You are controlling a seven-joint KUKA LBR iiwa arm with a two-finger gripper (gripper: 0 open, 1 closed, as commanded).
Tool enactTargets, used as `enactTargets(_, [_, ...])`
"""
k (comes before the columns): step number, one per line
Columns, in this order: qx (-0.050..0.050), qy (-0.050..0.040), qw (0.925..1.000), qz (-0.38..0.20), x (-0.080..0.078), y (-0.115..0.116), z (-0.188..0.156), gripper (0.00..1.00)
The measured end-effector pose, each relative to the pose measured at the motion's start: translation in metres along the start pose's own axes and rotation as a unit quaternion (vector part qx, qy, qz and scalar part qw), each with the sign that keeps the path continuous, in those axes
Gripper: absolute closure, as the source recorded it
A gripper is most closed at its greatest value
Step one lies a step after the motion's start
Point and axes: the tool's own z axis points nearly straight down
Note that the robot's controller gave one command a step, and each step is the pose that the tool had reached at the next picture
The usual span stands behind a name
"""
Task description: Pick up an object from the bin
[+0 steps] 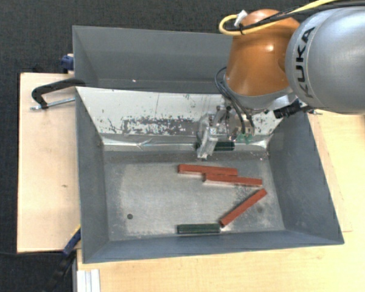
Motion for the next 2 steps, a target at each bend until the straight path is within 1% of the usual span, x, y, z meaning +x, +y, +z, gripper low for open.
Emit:
enactTargets(1, [0.000,-0.0045,1.0000,0.000,0.002,0.004,0.002,1.00])
enactTargets(2, [0.000,-0.0011,0.9999,0.014,0.020,-0.002,-0.085,1.00])
